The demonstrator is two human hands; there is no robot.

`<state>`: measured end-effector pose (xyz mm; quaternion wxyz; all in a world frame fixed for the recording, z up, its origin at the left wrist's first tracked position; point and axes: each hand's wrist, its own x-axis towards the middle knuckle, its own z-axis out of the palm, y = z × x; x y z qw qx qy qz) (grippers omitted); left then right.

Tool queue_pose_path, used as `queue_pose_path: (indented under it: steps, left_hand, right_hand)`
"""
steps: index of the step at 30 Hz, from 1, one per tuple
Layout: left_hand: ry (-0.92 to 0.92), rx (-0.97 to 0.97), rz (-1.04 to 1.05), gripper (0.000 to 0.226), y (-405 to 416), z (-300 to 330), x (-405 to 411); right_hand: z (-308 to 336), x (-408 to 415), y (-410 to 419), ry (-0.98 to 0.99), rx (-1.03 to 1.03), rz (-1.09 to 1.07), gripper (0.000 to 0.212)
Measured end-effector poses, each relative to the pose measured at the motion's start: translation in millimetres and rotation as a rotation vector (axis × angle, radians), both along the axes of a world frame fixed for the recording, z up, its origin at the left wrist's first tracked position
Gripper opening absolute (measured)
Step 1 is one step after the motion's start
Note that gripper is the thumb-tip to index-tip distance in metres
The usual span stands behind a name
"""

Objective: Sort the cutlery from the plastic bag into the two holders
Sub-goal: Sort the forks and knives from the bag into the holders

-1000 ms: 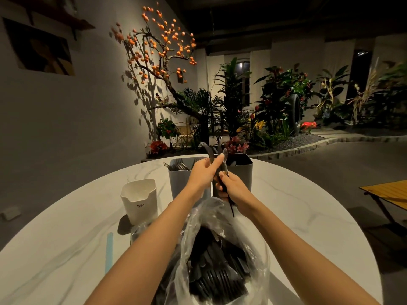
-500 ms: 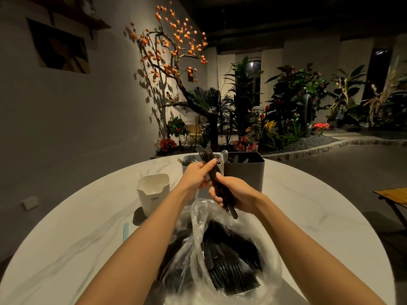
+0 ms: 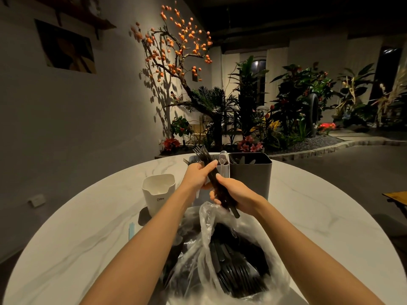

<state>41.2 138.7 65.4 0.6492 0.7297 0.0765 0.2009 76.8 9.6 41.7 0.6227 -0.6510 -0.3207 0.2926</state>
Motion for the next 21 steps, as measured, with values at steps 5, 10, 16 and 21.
queue_pose_path:
  steps: [5,10,16,21]
  left_hand:
    - [-0.092,-0.156,0.19,0.024,8.5,4.1,2.4]
    - [-0.195,-0.308,0.329,0.026,16.3,11.7,1.5]
    - [-0.223,-0.355,0.303,0.028,8.9,10.5,2.1]
    - [-0.228,-0.329,0.295,0.029,6.9,7.0,1.1]
  right_hand:
    - [-0.9,4.5,0.1,-0.151,-0.031,-0.194,0.043]
    - [-3.4,11.1,-2.7,0.05,0.082,-0.283,0.042]
    - [8.3,10.6,21.8,0.36,0.344,-0.412,0.038]
    - [4.6,9.3,29.5,0.186,0.125,-0.468,0.041]
